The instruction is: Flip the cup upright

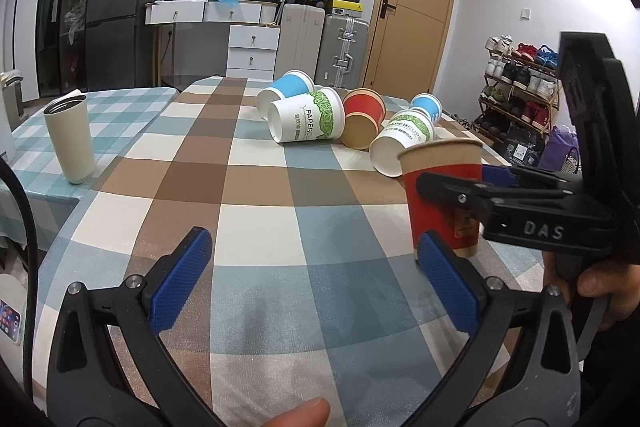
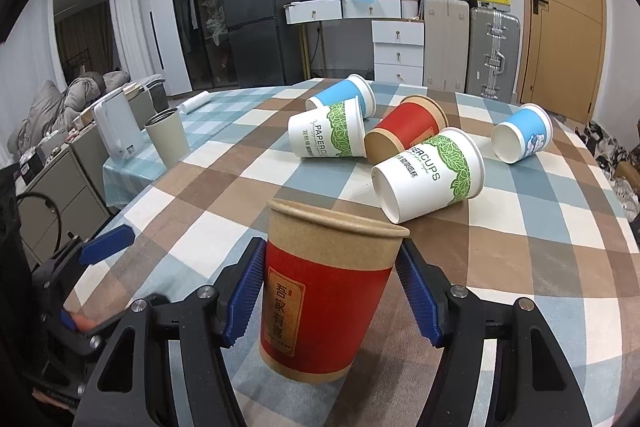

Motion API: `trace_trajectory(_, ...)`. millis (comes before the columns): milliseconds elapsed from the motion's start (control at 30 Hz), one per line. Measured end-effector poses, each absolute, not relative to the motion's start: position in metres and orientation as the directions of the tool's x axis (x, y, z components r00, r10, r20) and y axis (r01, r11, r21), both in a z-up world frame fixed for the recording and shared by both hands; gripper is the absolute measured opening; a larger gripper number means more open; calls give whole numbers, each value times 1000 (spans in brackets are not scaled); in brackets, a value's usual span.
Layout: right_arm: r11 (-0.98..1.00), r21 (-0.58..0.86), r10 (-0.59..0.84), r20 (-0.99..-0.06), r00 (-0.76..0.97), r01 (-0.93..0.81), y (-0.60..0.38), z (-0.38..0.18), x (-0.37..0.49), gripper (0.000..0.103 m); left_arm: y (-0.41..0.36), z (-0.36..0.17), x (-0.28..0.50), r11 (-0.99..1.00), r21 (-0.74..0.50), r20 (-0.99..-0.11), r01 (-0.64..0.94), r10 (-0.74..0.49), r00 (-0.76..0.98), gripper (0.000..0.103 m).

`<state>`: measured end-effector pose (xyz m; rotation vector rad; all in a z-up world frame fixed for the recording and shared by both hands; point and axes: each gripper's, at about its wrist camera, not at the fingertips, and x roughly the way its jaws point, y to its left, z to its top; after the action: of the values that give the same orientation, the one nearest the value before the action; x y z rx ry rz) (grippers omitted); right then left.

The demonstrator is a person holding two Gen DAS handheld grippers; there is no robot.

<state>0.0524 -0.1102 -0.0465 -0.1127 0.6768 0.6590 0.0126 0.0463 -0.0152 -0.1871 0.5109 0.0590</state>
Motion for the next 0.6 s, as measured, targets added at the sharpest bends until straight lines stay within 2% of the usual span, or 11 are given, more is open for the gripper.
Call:
trace_trajectory(400, 734, 79, 555, -641, 530, -674, -131, -60, 17, 63, 46, -20, 15, 982, -157, -497, -105, 14, 868, 103)
trace_trajectory(600, 744, 54, 542, -632, 554, -666, -125, -60, 17, 62, 46, -20, 15, 981, -161, -497, -106, 12, 868, 102)
